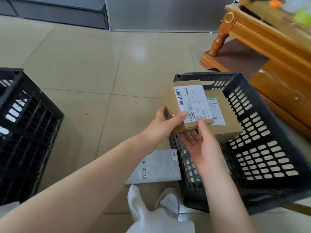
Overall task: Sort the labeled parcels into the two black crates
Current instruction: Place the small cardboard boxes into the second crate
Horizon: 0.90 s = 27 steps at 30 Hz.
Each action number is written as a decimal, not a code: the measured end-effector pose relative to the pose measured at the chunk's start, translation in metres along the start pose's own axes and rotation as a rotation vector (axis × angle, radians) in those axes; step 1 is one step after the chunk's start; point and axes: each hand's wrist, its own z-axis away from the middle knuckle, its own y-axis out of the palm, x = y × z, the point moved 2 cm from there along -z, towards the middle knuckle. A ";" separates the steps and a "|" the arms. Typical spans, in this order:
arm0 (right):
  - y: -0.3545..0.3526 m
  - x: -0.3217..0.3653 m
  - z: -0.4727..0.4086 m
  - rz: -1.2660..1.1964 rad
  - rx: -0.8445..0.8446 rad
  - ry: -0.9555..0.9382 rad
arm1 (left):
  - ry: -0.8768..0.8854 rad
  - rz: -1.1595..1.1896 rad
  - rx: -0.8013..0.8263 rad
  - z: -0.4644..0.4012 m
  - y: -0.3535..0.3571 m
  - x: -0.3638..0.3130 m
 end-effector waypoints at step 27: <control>-0.178 0.043 -0.049 -0.239 -0.656 0.046 | 0.111 -0.943 0.076 -0.022 0.091 0.049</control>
